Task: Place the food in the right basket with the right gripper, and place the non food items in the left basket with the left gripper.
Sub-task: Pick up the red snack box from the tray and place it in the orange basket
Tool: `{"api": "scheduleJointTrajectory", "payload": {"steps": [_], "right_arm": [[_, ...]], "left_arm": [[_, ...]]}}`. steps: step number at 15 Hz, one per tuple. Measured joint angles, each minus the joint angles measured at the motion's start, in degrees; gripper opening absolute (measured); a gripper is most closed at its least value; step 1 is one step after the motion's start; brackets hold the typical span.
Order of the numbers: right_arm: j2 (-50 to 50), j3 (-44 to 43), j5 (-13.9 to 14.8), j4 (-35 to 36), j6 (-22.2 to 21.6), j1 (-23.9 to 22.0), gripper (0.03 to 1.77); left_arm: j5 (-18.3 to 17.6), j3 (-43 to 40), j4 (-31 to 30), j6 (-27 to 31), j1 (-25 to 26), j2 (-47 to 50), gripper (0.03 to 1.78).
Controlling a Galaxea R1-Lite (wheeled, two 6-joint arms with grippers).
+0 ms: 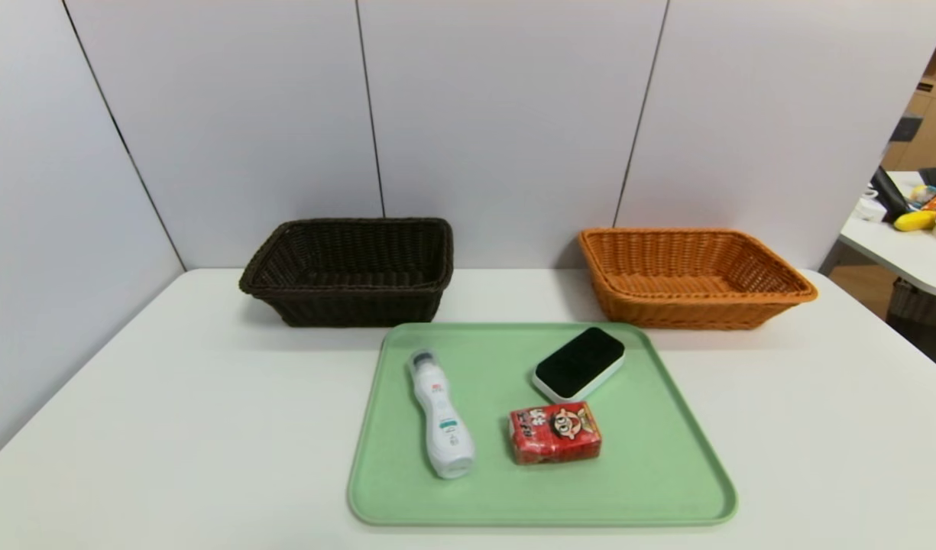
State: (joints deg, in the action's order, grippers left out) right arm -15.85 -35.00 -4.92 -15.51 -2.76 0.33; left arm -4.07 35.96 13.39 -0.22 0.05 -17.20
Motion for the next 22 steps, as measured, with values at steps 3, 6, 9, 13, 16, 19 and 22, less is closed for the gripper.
{"api": "scheduleJointTrajectory", "payload": {"steps": [3, 6, 9, 13, 16, 19, 22], "right_arm": [[-10.45, -10.86, -0.13, -0.3, 0.04, 0.24, 1.7], [-21.47, -20.57, -0.15, -0.72, 0.04, 0.4, 1.7], [-32.55, -31.32, 0.02, -1.24, -0.05, 0.61, 1.7], [-46.34, -47.19, 3.44, -8.24, -5.92, 5.47, 1.7], [-57.3, -61.83, 9.91, -18.31, -18.52, 14.99, 1.7], [-67.72, -72.74, 14.24, -30.03, -33.82, 23.56, 1.7], [-76.07, -75.97, 14.68, -38.44, -49.53, 29.95, 1.7]], "left_arm": [[-0.77, 9.68, -2.94, 0.27, 0.06, -11.92, 1.69], [-0.99, 16.52, -4.49, 0.62, -0.02, -22.37, 1.69], [-1.02, 23.63, -5.34, 0.68, -0.38, -31.55, 1.69], [0.69, 26.25, -2.78, -0.72, -5.3, -39.5, 1.69], [8.12, 26.44, -1.46, -4.84, -13.96, -43.79, 1.69], [10.74, 25.67, -1.29, -5.78, -16.09, -46.67, 1.69], [10.74, 22.64, -1.27, -5.4, -17.57, -47.15, 1.69]]}}
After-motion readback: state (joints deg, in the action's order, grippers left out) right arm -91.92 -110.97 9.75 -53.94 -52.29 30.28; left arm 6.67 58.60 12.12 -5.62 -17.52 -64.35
